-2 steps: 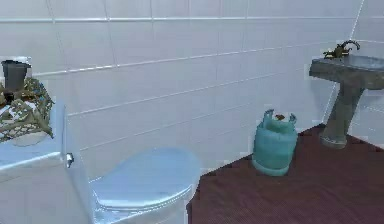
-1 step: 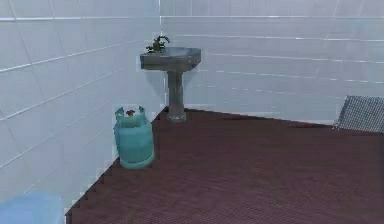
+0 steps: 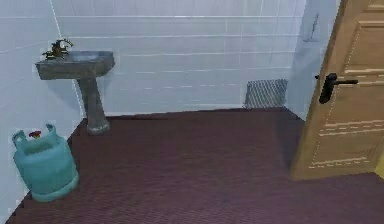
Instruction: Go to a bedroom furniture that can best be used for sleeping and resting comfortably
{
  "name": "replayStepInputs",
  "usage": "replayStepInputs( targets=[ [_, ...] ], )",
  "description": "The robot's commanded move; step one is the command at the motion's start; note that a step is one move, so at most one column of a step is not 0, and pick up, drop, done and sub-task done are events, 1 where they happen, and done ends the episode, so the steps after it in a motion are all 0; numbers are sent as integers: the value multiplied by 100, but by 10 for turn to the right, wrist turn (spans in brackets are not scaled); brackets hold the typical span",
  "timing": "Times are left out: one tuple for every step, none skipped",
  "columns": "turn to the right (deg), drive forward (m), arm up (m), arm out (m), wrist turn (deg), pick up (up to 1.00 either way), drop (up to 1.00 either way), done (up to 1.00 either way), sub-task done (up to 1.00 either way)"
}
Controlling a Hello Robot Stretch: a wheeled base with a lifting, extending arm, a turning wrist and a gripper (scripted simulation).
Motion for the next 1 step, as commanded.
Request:
replayStepInputs(
  targets=[
    [30, 0, 0, 0, 0, 0, 0, 0, 0]
  ],
)
